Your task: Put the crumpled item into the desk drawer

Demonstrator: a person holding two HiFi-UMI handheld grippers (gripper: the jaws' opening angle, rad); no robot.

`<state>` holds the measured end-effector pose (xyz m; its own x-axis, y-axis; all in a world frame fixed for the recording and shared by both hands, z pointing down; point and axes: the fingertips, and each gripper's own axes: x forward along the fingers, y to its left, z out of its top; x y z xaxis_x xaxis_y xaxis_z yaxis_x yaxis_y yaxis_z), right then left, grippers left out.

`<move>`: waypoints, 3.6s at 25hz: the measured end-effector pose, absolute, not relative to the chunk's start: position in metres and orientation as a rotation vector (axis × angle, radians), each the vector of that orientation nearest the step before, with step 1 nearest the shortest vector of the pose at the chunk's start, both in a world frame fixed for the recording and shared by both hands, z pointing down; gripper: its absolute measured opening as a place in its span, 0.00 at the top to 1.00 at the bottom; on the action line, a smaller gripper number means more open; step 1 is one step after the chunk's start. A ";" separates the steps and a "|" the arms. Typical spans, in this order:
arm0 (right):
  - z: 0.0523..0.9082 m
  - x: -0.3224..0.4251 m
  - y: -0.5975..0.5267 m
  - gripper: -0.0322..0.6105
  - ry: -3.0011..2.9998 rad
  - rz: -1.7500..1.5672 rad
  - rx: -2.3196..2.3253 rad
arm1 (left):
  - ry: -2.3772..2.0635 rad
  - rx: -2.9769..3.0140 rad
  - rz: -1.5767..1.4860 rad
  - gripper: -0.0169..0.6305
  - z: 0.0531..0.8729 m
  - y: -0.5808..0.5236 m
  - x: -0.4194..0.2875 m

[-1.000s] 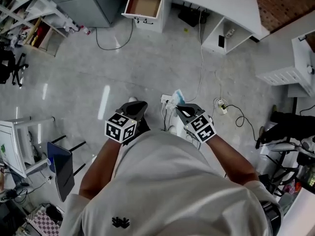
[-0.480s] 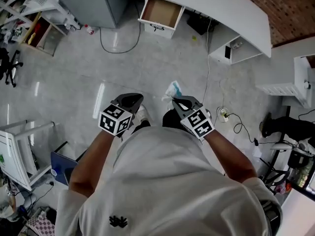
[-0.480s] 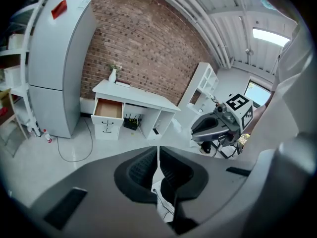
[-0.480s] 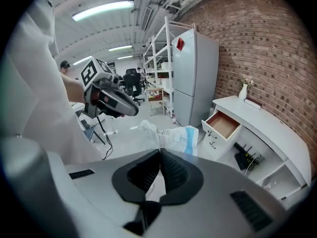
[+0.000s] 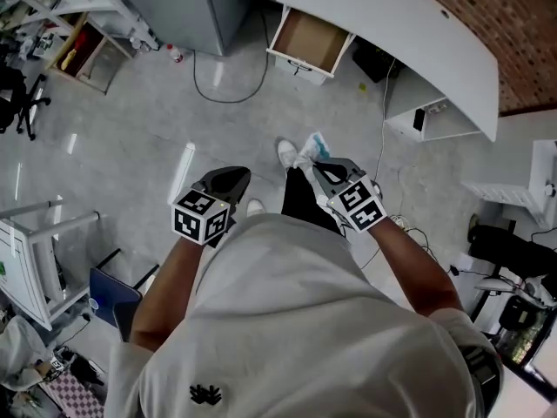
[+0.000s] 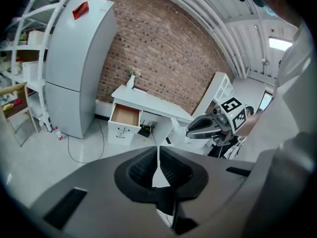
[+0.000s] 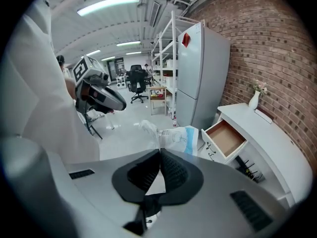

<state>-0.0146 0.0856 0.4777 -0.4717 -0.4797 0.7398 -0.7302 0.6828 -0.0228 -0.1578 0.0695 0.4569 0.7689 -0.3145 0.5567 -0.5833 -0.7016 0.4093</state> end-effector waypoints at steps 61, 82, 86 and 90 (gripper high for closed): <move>0.920 0.155 -0.564 0.90 -1.779 0.301 0.704 | -0.901 2.050 0.723 0.92 0.575 -0.312 -0.014; 0.943 0.164 -0.537 0.85 -1.700 0.496 0.604 | -0.885 2.027 0.712 0.92 0.595 -0.306 -0.030; 0.931 0.163 -0.528 0.85 -1.714 0.482 0.597 | -0.884 2.042 0.708 0.92 0.589 -0.304 -0.030; 0.901 0.166 -0.519 0.87 -1.740 0.454 0.631 | -0.874 2.072 0.709 0.92 0.574 -0.294 -0.029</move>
<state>0.1663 -0.5187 0.9009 -0.1833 -0.1767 0.9670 -0.6270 0.7787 0.0235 -0.0291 -0.2939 0.5741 0.6111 -0.3439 0.7130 -0.7686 -0.4733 0.4305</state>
